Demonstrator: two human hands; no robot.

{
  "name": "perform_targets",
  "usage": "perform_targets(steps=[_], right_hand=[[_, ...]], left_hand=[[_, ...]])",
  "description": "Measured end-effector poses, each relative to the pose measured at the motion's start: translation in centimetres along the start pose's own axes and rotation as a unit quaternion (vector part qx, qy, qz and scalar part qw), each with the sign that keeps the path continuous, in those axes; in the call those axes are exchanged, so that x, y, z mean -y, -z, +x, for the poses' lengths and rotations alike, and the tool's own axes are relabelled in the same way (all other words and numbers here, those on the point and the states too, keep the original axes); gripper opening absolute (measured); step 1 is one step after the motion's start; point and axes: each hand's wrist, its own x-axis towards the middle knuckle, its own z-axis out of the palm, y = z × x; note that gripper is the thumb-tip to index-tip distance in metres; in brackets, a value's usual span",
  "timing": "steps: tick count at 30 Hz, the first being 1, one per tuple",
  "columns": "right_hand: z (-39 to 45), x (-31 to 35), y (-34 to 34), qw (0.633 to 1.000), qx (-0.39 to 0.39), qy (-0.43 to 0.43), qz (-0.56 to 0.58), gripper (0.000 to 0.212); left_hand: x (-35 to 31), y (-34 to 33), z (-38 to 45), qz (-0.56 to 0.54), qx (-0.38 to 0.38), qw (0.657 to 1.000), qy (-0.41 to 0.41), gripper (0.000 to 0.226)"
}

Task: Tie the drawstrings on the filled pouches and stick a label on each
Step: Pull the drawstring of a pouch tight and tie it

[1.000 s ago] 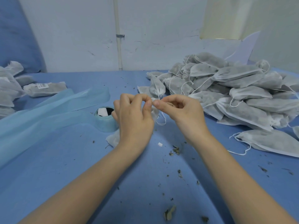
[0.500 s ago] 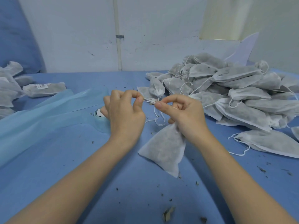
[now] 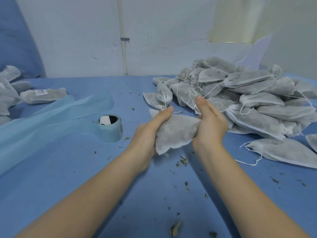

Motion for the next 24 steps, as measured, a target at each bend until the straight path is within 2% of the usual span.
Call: perform_targets(steps=[3,6,9,13,15,19,20,24], right_hand=[[0.1,-0.1,0.2,1.000,0.021,-0.004,0.006,0.012],[0.1,0.1,0.3,0.989,0.147,-0.010,-0.030,0.006],[-0.4,0.2,0.5,0.957,0.269,0.022,-0.105,0.006],[-0.5,0.4,0.9,0.903,0.357,0.087,-0.223,0.008],[-0.4,0.5,1.1,0.892,0.363,0.103,-0.250,0.010],[-0.3,0.4,1.1,0.879,0.371,0.122,-0.274,0.012],[-0.3,0.3,1.1,0.875,0.375,0.126,-0.279,0.010],[-0.3,-0.2,0.9,0.867,0.380,0.137,-0.293,0.003]], left_hand=[[0.3,-0.1,0.4,-0.100,0.016,0.995,0.002,0.040],[0.5,0.5,0.8,-0.135,-0.006,0.991,-0.015,0.025],[0.4,1.2,1.1,-0.109,-0.015,0.993,-0.036,0.024],[0.2,1.7,1.0,-0.092,-0.024,0.994,-0.049,0.021],[-0.1,1.8,1.0,-0.103,-0.034,0.993,-0.038,0.025],[-0.3,2.0,0.8,-0.108,-0.040,0.993,-0.025,0.073],[-0.3,2.1,0.8,-0.083,-0.043,0.995,-0.039,0.075],[-0.3,2.4,0.6,-0.028,-0.067,0.994,-0.081,0.023]])
